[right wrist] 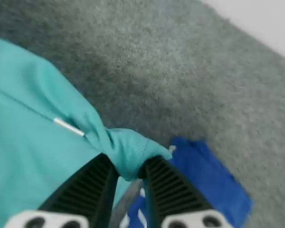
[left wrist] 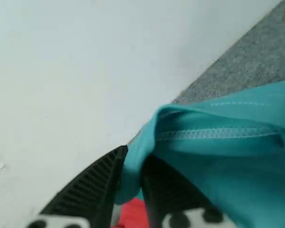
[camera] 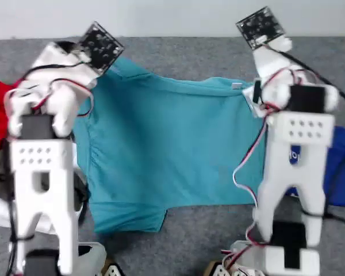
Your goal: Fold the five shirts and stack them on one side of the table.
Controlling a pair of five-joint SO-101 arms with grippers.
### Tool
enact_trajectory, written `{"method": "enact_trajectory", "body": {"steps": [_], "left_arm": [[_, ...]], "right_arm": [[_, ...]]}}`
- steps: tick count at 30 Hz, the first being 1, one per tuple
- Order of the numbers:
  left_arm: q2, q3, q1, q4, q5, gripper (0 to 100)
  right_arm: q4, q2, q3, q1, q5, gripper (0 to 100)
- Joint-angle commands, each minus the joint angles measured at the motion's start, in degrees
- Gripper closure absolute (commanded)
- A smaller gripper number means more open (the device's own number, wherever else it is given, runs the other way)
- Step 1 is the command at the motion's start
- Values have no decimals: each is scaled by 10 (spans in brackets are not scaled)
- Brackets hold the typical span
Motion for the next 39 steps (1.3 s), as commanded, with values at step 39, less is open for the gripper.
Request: {"method": "enact_trajectory", "body": {"steps": [39], "left_arm": [[192,-190,27,329,-7,985]], "right_arm": [[22,154,4,22,88,987]]}}
